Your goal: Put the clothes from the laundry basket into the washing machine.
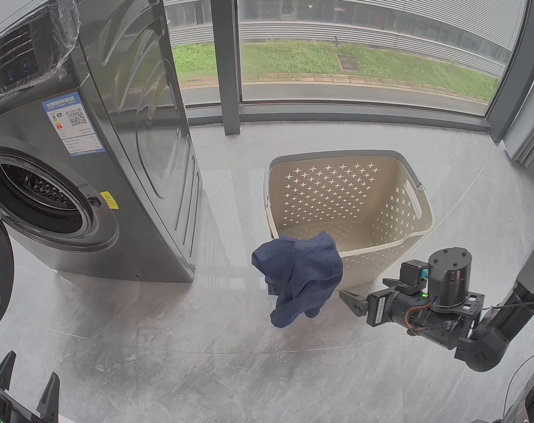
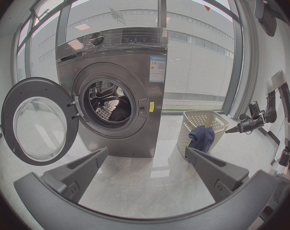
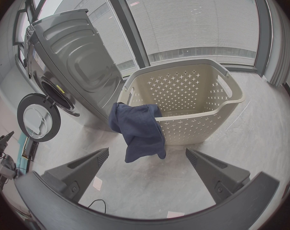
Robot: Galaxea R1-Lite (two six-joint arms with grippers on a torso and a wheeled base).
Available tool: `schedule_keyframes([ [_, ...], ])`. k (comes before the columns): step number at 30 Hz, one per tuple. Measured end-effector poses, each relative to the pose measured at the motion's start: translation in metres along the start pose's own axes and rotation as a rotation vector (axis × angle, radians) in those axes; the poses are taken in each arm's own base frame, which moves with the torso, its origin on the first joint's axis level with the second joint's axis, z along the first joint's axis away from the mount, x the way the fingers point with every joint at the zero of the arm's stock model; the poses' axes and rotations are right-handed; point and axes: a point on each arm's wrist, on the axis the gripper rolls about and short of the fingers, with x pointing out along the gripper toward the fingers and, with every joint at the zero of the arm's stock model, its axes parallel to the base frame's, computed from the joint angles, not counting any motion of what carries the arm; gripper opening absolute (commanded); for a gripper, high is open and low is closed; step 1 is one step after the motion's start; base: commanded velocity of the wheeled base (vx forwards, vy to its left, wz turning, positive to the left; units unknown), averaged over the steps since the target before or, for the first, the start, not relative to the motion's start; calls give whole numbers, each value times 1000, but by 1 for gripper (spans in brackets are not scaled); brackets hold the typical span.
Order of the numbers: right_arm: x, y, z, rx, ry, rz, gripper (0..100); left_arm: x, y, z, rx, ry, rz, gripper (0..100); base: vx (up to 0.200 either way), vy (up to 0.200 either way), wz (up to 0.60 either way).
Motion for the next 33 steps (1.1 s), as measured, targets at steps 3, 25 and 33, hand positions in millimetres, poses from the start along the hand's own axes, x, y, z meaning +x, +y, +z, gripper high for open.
schedule_keyframes([
  [3, 17, 5, 0, 2, -19, -12, 100, 0, 0, 0, 0, 0, 0, 100, 0, 0, 0],
  [25, 103, 18, -17, 53, -43, -23, 100, 0, 0, 0, -4, 0, 0, 100, 0, 0, 0],
  [33, 119, 22, -22, 54, -51, -15, 100, 0, 0, 0, -6, 0, 0, 100, 0, 0, 0],
])
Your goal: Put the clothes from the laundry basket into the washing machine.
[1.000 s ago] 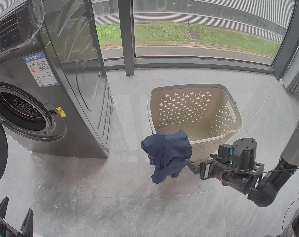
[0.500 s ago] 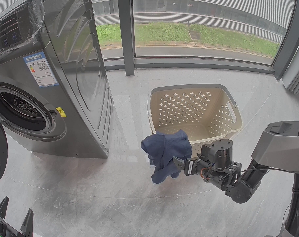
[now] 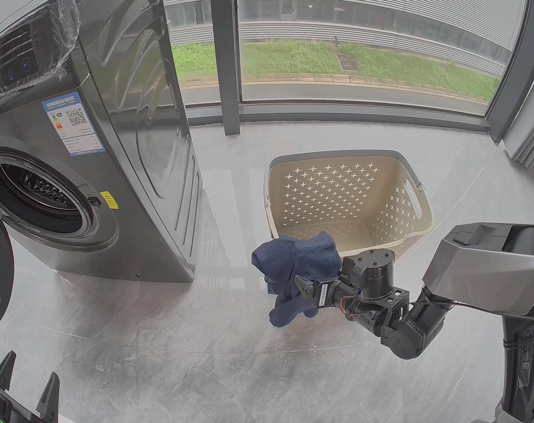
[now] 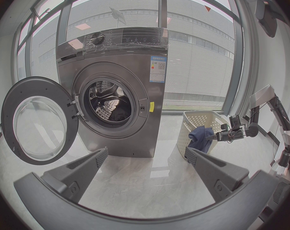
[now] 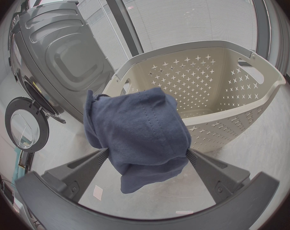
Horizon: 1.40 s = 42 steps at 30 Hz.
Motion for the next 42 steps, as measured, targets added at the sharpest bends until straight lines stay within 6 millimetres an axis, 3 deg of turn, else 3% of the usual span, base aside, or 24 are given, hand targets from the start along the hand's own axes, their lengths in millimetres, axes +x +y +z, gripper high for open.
schedule_keyframes([
  [15, 10, 6, -6, -10, -25, 21, 100, 0, 0, 0, -1, 0, 1, 100, 0, 0, 0],
  [16, 10, 6, -6, -11, -26, 21, 0, 0, 0, 0, -1, 0, 1, 100, 0, 0, 0],
  [31, 2, 13, -1, -9, -81, 63, 0, 0, 0, 0, -3, 0, 4, 100, 0, 0, 0],
  [36, -22, 18, 9, -9, -96, 91, 0, 0, 0, 0, -3, 0, 4, 100, 0, 0, 0],
  [42, -69, 27, 43, 2, -171, 165, 0, 0, 0, 0, -3, 1, 4, 100, 0, 0, 0],
])
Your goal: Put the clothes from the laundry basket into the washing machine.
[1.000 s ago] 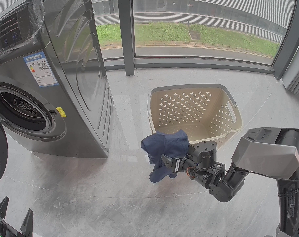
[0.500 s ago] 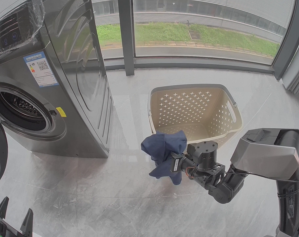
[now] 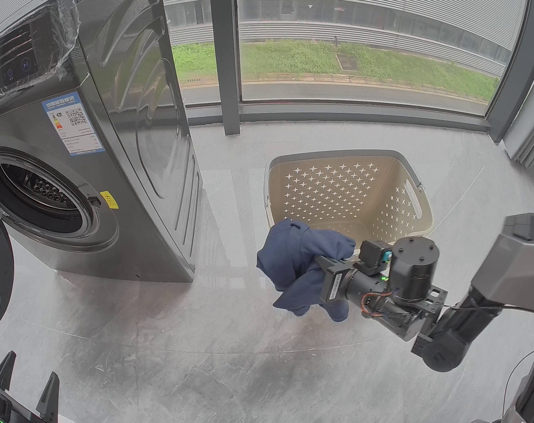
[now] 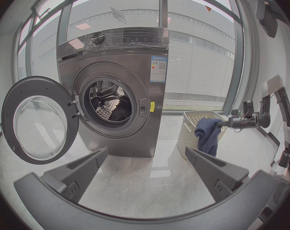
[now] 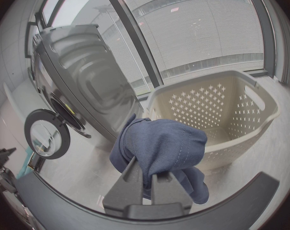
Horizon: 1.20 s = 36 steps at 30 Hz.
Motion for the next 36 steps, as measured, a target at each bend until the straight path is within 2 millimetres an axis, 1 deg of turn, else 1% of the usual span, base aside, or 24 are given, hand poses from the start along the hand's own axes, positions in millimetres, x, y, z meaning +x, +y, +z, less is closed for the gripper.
schedule_keyframes([
  [9, -69, 15, 60, 16, -136, 121, 0, 0, 0, 0, 0, 0, 0, 100, 0, 0, 0],
  [12, -89, 18, 76, 5, -181, 155, 0, 0, 0, 0, -1, 0, 1, 100, 0, 0, 0],
  [15, -106, 22, 89, -18, -230, 195, 0, 0, 0, 0, -2, 0, 1, 100, -200, 0, 0],
  [19, -124, 24, 104, -24, -292, 238, 0, 0, 0, 0, -4, 0, 1, 100, -200, 0, 0],
  [23, -133, 23, 111, -22, -323, 247, 0, 0, 0, 0, -4, 0, 1, 100, -200, 0, 0],
  [27, -137, 24, 117, -18, -354, 252, 0, 0, 0, 0, -5, 0, 1, 100, -200, 0, 0],
  [33, -139, 24, 119, -16, -367, 255, 0, 0, 0, 0, -3, 0, 11, 100, 0, 0, 0],
  [36, -140, 24, 120, -16, -370, 257, 0, 0, 0, 0, -3, 0, 11, 100, 0, 200, 0],
])
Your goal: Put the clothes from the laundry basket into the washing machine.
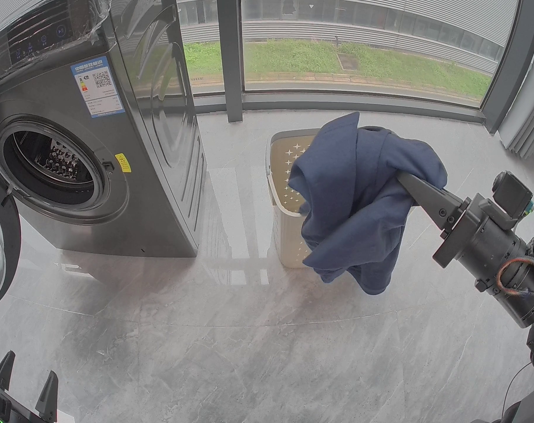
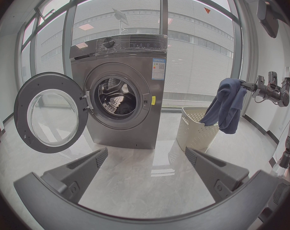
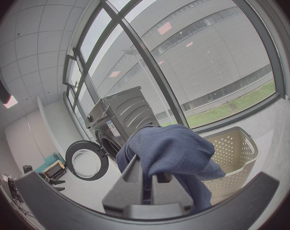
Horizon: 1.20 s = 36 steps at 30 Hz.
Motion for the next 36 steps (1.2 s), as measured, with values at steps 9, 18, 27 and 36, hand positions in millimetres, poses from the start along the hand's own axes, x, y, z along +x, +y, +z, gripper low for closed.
schedule_keyframes([
  [9, 3, 1, 0, 1, -5, 5, 0, 0, 0, 0, 0, 0, 0, 100, 0, 200, 0],
  [18, 3, 1, -3, 2, 5, 6, 0, 0, 0, 0, 0, 0, -1, 100, 0, 200, 0],
  [27, 2, 1, -4, 2, 12, 6, 0, 0, 0, 0, -1, 2, -1, 100, 0, 200, 0],
  [36, 2, 1, -5, 2, 16, 6, 0, 0, 0, 0, -3, 1, -1, 100, 0, 200, 0],
])
